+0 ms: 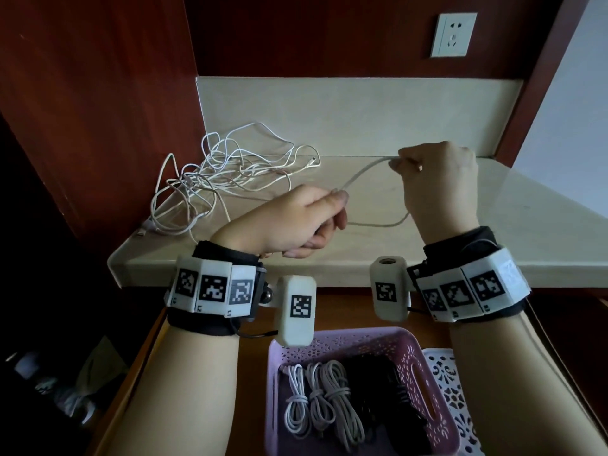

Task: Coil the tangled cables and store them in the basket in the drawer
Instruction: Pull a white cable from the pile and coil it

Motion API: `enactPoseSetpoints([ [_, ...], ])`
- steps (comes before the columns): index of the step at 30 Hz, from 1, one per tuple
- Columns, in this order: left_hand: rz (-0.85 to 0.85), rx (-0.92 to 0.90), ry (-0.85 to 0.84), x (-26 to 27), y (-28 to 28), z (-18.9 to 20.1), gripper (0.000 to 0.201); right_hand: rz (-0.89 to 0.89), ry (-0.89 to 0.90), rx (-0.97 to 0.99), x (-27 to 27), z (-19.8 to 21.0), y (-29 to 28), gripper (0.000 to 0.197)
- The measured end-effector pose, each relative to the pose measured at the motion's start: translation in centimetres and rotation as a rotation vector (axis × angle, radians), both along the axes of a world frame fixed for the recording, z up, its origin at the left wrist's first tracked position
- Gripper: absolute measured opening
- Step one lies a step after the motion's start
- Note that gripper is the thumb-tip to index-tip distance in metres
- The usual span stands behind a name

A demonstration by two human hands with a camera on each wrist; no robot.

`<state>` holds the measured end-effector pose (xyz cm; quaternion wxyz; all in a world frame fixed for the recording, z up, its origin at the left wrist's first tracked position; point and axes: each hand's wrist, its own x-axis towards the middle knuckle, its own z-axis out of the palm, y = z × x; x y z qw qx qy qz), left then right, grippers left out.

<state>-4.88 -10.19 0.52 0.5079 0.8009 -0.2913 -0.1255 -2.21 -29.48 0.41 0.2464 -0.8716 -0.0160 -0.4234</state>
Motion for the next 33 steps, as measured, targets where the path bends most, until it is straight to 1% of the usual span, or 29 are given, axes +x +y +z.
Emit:
enactPoseSetpoints([
  [3,0.002,0.082,-0.013,-0.2,-0.1,0.1,0.039,0.011,0.153,0.082,-0.6,0.4,-0.1,0.015],
  [5,0.012,0.09,-0.016,-0.2,0.1,0.2,0.039,0.1,0.233,0.168,-0.9,0.6,-0.4,0.009],
  [7,0.027,0.078,-0.029,-0.3,0.3,0.3,0.039,0.206,0.291,0.304,-1.3,0.8,-0.3,0.015],
  [8,0.031,0.074,-0.036,-0.4,0.3,0.4,0.039,0.213,0.291,0.327,-1.1,0.7,-0.3,0.015],
  [9,0.029,0.074,-0.045,-0.4,0.2,0.3,0.039,0.18,0.277,0.293,-0.8,0.5,-0.2,0.013],
  [10,0.023,0.079,-0.05,-0.3,0.2,0.3,0.039,0.122,0.258,0.22,-0.4,0.2,-0.1,0.012],
  [12,0.006,0.084,-0.052,-0.3,0.0,0.2,0.038,0.024,0.226,0.053,0.3,-0.3,0.4,0.018],
  [13,-0.003,0.075,-0.05,-0.3,0.1,0.2,0.037,0.018,0.19,-0.007,0.5,-0.5,0.6,0.021],
  [14,-0.016,0.053,-0.045,-0.3,0.2,0.2,0.037,0.06,0.119,-0.036,0.8,-0.6,0.6,0.023],
  [16,-0.058,-0.039,-0.008,-0.4,0.6,0.3,0.036,0.243,-0.054,-0.025,1.3,-1.0,0.5,0.023],
  [17,-0.085,-0.105,0.023,-0.4,0.9,0.4,0.036,0.381,-0.084,0.039,1.0,-1.0,0.5,0.022],
  [18,-0.107,-0.174,0.052,-0.4,1.2,0.4,0.035,0.531,-0.056,0.148,0.6,-1.0,0.7,0.021],
  [20,-0.131,-0.317,0.09,-0.2,1.5,0.4,0.034,0.803,0.063,0.409,-0.2,-0.7,1.4,0.021],
  [21,-0.128,-0.405,0.11,0.1,1.5,0.3,0.032,0.903,0.119,0.528,-0.4,-0.6,1.9,0.022],
  [22,-0.108,-0.501,0.134,0.5,1.5,0.2,0.031,0.964,0.176,0.63,-0.5,-0.6,2.2,0.022],
  [23,-0.071,-0.592,0.16,0.9,1.5,0.0,0.03,0.989,0.233,0.709,-0.5,-0.5,2.4,0.02],
  [25,0.029,-0.717,0.192,1.7,1.7,-0.1,0.031,0.933,0.34,0.768,-0.2,-0.5,2.1,0.012],
  [26,0.074,-0.758,0.2,2.1,1.8,-0.2,0.033,0.879,0.381,0.734,0.1,-0.6,1.7,0.01],
  [28,0.16,-0.843,0.214,2.6,2.0,-0.2,0.036,0.789,0.416,0.567,0.4,-1.0,0.6,0.012],
  [29,0.202,-0.9,0.233,2.9,2.2,-0.3,0.037,0.769,0.407,0.492,0.4,-1.1,0.3,0.01],
  [30,0.23,-0.957,0.264,3.1,2.3,-0.3,0.037,0.776,0.384,0.459,0.5,-1.2,0.0,0.006],
  [31,0.232,-1.011,0.31,3.4,2.5,-0.3,0.036,0.806,0.344,0.475,0.5,-1.3,-0.3,0.005],
  [33,0.201,-1.055,0.414,3.7,2.6,-0.4,0.035,0.841,0.253,0.619,0.6,-1.4,-0.6,0.02],
])
